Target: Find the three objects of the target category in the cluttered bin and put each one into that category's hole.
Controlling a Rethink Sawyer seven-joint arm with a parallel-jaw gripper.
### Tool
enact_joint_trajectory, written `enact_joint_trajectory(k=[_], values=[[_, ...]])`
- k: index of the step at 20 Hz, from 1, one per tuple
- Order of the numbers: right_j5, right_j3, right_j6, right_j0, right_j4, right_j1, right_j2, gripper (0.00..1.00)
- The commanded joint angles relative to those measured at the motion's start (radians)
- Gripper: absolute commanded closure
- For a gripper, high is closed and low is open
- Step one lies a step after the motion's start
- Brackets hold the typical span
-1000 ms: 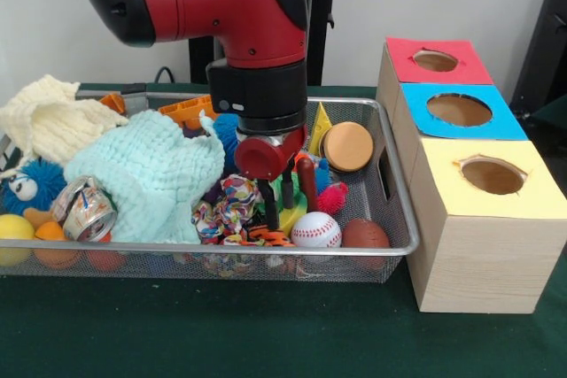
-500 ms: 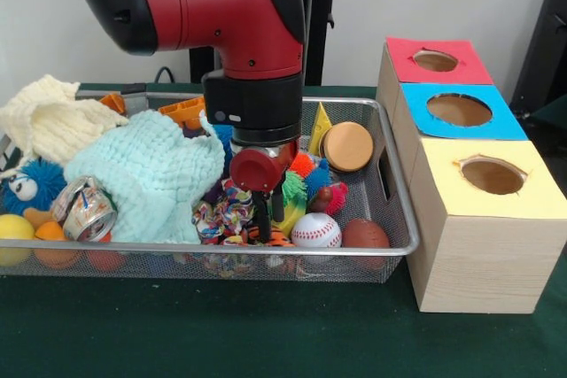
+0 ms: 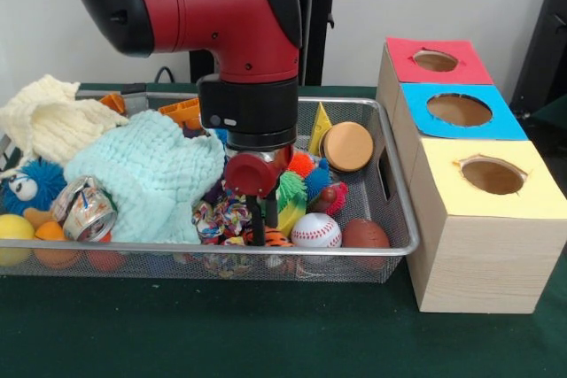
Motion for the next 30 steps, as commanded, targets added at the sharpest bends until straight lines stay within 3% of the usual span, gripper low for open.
enact_joint_trajectory(k=[1,11,18,19,30], values=[[-0.022,-0.074,-0.095,-0.030,-0.045,0.068,0.008,0.00],[0.024,-0.088,-0.158,-0.057,-0.025,0.155,0.029,0.00],[0.023,-0.076,-0.136,-0.041,-0.043,0.150,0.014,0.00],[0.021,-0.076,-0.135,-0.041,-0.044,0.151,0.013,1.00],[-0.018,-0.056,-0.125,-0.051,-0.052,0.147,0.027,1.00]])
